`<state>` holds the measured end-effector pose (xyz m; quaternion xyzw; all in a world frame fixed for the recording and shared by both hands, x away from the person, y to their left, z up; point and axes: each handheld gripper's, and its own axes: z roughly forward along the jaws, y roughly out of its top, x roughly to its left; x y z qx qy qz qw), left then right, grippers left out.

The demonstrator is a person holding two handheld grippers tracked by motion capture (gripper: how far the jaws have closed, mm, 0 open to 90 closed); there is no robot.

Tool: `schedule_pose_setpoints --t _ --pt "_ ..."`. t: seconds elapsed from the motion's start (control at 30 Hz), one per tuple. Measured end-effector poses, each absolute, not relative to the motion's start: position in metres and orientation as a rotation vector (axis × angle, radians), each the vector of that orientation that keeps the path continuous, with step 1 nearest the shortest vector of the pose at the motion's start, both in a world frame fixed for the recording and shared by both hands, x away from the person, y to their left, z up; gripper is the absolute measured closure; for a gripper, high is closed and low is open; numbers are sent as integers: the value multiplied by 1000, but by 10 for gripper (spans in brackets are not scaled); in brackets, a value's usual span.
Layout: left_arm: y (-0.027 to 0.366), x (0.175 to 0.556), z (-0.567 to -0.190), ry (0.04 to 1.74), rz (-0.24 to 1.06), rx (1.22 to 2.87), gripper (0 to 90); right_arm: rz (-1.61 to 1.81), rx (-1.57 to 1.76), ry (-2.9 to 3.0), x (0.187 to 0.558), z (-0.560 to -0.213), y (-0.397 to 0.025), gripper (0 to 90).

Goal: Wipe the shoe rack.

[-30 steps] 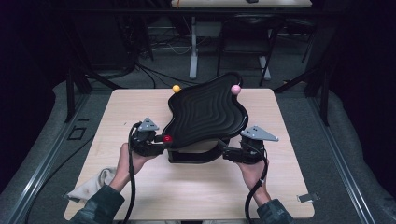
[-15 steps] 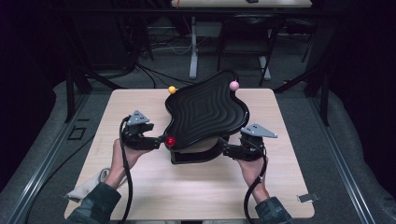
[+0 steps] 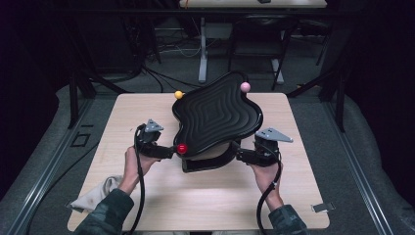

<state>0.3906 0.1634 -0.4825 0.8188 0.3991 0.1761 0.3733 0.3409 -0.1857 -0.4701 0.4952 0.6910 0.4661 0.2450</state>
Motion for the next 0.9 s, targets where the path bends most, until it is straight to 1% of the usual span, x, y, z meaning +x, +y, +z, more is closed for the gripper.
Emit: schedule_pose_setpoints --t 0.37,0.83,0.9 --pt "142 378 -489 1025 405 2054 115 1275 1393 1872 344 -472 -194 119" --pt "114 357 -492 1075 468 1994 107 1257 1394 1893 331 -475 -200 115" --pt "108 353 -492 1079 478 1982 127 1249 1393 1906 328 -475 -201 112"
